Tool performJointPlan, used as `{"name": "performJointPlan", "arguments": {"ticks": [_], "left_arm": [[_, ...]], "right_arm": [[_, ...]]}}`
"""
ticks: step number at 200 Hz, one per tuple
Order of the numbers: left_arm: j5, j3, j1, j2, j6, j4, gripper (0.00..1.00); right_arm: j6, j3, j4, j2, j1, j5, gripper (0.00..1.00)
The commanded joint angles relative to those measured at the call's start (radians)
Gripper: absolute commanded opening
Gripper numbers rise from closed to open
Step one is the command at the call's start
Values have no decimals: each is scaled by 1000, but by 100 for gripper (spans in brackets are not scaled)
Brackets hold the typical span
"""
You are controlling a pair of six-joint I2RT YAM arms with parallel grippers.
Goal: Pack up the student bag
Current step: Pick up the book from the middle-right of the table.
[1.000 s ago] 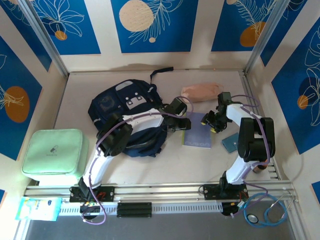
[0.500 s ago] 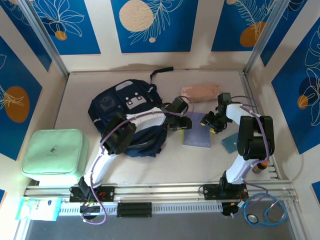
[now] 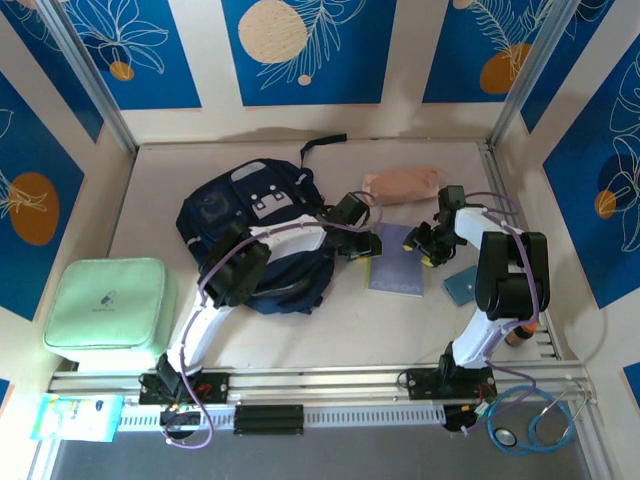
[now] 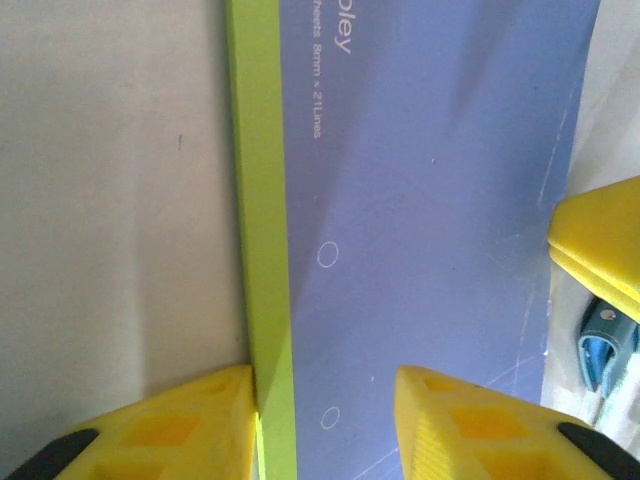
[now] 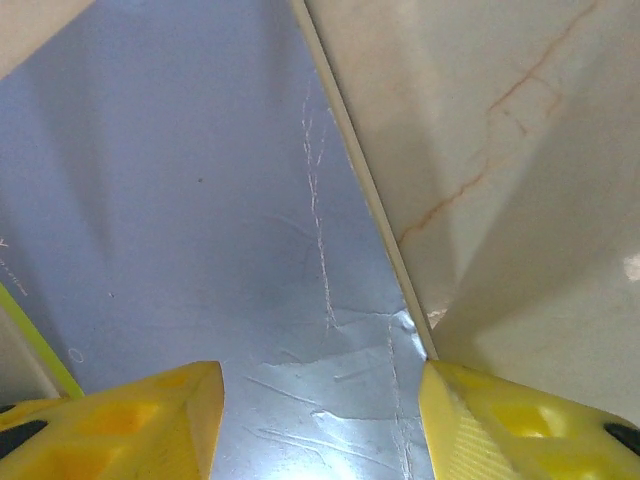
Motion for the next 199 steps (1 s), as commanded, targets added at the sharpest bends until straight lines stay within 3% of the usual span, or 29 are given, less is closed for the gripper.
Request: {"name": "performJointPlan", "arguments": {"ticks": [1,62,162,199], "left_arm": [[127,-50,-26,-113,22,252,36],[209,-171,-26,-120,-30,414,30],[155,-72,-26,-33,-39,257,32],[132,-50,-26,-18,-75,214,30]], "right_arm": [[16,-30,-12,33,16,-77,56],[21,-30,-5,44,18,-85,54],[30,-32,-3,55,28,-91,52],[37,-35,-2,53,30,-88,42]]}}
